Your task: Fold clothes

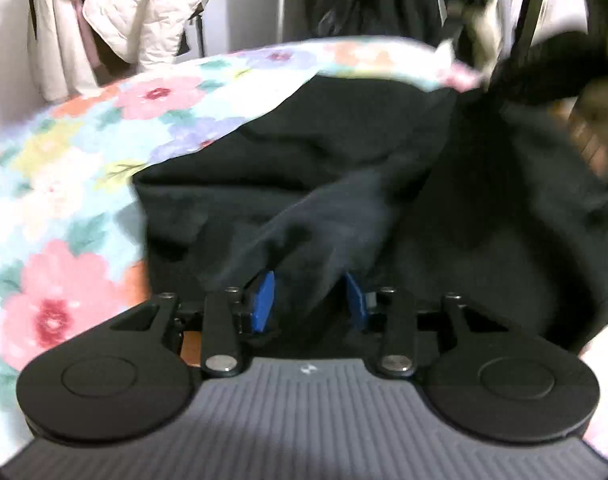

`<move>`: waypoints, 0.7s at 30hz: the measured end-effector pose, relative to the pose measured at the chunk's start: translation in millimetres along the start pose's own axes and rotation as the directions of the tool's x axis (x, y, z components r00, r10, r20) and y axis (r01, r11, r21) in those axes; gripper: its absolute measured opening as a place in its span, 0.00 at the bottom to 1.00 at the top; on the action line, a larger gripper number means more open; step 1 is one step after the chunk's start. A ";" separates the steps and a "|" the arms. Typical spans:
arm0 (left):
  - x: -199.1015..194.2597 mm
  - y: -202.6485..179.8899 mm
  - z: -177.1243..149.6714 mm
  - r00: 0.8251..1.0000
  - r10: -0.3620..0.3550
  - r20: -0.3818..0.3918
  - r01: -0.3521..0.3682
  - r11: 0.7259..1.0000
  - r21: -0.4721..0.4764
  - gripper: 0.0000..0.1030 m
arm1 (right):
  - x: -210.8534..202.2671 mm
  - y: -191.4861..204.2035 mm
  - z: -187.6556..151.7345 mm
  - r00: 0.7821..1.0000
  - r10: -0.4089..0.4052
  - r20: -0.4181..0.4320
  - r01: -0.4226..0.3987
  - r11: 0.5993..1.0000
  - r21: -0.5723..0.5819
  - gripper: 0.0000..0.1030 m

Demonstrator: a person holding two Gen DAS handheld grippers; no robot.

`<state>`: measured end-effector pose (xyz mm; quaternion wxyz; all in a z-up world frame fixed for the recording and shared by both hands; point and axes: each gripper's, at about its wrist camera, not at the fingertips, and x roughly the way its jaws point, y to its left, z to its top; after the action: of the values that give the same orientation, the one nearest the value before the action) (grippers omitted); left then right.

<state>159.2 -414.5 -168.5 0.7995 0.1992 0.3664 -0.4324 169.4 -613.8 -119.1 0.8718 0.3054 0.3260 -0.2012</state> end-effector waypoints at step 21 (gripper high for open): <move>-8.2 55.0 -24.0 0.964 -0.250 0.093 0.258 0.963 -0.083 0.39 | -34.0 51.8 -202.6 0.950 0.253 -0.182 -0.263 0.964 -0.029 0.60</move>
<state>192.4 -364.7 -177.9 0.7602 0.0945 0.3758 -0.5215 83.6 -436.3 -196.6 0.8659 0.3389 0.3646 -0.0490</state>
